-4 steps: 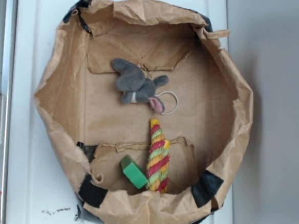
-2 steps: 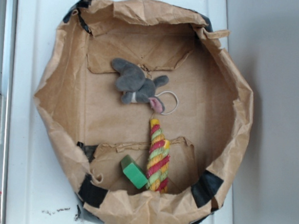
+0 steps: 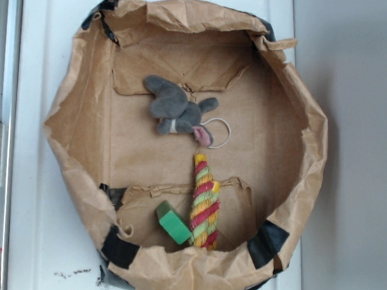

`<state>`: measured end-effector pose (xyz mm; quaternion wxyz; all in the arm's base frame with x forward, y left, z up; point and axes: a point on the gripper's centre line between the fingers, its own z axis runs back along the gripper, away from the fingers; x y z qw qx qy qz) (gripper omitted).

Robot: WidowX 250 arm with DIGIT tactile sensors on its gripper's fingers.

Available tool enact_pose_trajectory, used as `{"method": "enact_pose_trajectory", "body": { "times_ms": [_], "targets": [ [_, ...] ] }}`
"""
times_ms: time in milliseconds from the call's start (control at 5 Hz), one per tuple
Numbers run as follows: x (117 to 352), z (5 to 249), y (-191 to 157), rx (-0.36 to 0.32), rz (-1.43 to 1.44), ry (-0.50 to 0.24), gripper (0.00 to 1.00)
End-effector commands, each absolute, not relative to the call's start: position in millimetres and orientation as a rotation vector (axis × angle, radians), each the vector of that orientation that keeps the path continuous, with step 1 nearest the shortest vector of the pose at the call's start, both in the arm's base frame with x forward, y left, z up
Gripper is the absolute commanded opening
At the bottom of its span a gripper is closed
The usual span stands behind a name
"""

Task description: Grab the multicolored rope.

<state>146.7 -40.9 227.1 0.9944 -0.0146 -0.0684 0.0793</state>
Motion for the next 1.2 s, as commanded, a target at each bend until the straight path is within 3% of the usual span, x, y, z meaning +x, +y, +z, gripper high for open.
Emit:
{"method": "enact_pose_trajectory", "body": {
  "times_ms": [0,200,400,1000],
  "targets": [
    [217,210,-39,-0.056,0.045,-0.211,1.0],
    [237,204,-32,-0.125,-0.202,-0.269,1.0],
    [258,199,-38,-0.132,-0.452,-0.214,1.0],
    [258,199,-38,-0.132,-0.452,-0.214,1.0]
  ]
}}
